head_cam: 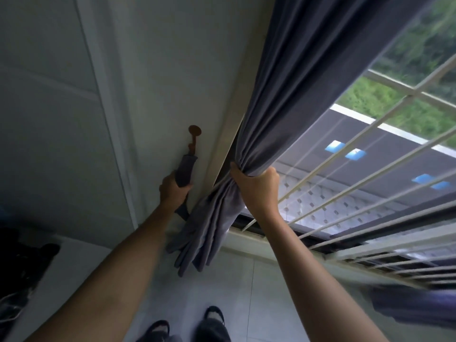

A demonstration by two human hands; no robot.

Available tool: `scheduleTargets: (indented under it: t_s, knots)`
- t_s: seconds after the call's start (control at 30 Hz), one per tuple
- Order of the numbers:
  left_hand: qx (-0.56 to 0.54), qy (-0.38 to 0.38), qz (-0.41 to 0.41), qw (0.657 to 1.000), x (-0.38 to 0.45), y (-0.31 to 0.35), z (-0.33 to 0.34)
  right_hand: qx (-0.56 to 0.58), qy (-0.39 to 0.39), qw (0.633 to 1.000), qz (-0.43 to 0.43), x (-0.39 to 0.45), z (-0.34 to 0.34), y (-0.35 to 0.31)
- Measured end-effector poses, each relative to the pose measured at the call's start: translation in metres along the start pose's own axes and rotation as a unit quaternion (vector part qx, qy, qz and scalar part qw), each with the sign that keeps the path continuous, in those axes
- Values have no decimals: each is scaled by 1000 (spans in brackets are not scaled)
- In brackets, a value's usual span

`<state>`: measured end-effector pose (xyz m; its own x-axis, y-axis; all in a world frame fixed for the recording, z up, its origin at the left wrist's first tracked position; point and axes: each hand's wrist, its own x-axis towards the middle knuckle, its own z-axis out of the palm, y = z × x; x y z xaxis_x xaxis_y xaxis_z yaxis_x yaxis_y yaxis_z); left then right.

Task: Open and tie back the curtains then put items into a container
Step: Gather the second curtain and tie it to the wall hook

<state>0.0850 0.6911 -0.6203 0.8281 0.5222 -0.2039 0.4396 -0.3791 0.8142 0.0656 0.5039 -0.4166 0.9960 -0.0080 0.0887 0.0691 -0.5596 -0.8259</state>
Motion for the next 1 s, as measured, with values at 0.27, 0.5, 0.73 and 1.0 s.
scheduleTargets:
  t_s: [0.27,0.5,0.73,1.0]
  knots:
    - [-83,64,-127,986,-58,5,-7,-61,-25,993,-98,9,-2,1]
    - [-119,129,-97,980,-142,19,-24,-42,-48,993,-101,4,2,4]
    - [-164,116,-79,976,-180,38,-18,7,-76,995,-68,6,-6,3]
    - [-536,42,-141,831,-209,79,1,-50,-83,992,-82,9,-14,1]
